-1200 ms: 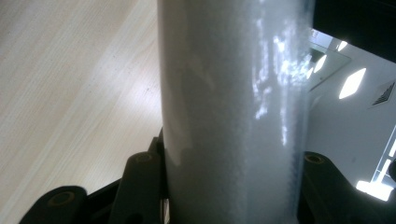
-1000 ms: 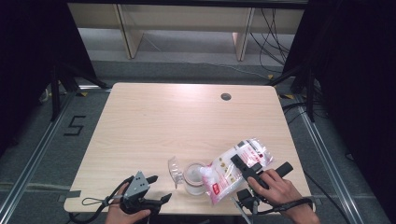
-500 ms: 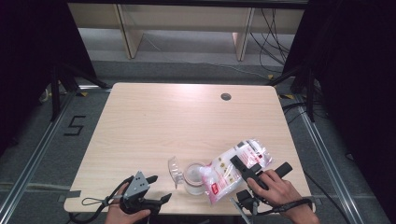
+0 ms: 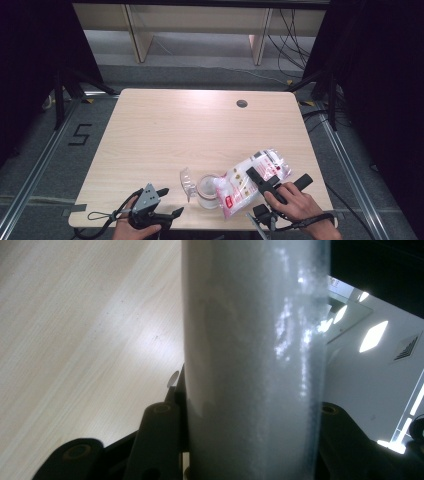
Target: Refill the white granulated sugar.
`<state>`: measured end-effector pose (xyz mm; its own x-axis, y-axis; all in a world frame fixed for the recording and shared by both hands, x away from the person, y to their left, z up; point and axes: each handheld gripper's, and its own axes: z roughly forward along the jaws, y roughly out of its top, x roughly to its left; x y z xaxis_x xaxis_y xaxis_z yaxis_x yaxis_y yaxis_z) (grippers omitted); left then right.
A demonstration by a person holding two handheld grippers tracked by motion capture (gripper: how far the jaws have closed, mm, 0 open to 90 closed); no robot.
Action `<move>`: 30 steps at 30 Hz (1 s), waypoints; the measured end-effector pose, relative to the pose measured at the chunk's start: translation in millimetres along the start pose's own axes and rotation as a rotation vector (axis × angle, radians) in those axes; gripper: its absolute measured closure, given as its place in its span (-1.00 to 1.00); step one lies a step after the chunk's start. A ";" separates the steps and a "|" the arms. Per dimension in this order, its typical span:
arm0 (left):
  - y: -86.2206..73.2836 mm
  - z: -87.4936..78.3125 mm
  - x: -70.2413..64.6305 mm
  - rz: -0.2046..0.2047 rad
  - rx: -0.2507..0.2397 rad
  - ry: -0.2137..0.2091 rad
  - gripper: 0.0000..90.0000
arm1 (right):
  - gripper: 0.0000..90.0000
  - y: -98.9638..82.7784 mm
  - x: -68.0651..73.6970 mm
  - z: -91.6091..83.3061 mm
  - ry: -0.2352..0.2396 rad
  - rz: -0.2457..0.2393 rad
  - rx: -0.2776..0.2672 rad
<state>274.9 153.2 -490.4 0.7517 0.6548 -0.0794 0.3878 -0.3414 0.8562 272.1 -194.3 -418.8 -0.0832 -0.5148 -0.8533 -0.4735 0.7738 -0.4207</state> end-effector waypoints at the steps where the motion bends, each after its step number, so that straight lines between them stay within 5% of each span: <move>1: 0.3 -0.1 0.8 0.015 0.000 -0.002 -0.53 | 0.44 0.0 0.0 0.0 -0.001 -0.001 -0.001; 8: 0.0 -0.1 0.0 0.000 0.000 0.001 -0.52 | 0.45 0.0 -0.4 -0.4 -0.002 0.000 -0.005; 12: 0.6 -0.2 1.5 0.026 -0.001 -0.001 -0.52 | 0.45 0.0 -0.8 -0.5 0.002 0.000 -0.005; 16: 0.0 0.0 0.0 0.000 0.000 0.001 -0.52 | 0.45 0.4 -0.7 -0.3 0.003 0.003 -0.003; 19: 0.6 -0.2 1.6 0.027 -0.001 -0.002 -0.52 | 0.46 1.0 0.1 0.1 0.003 0.021 -0.004; 24: 0.0 0.0 0.1 0.001 0.000 0.000 -0.52 | 0.46 0.7 1.1 0.7 0.001 0.027 -0.007; 25: 0.6 0.0 1.6 0.027 -0.001 -0.003 -0.52 | 0.46 0.7 1.0 0.6 0.002 0.027 -0.007; 30: 0.6 0.0 1.5 0.025 0.000 -0.001 -0.52 | 0.46 0.7 0.3 0.0 0.004 0.021 -0.006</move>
<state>276.3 154.0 -490.0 0.7620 0.6450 -0.0584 0.3684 -0.3576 0.8582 271.7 -193.8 -419.4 -0.0961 -0.5001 -0.8606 -0.4765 0.7822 -0.4013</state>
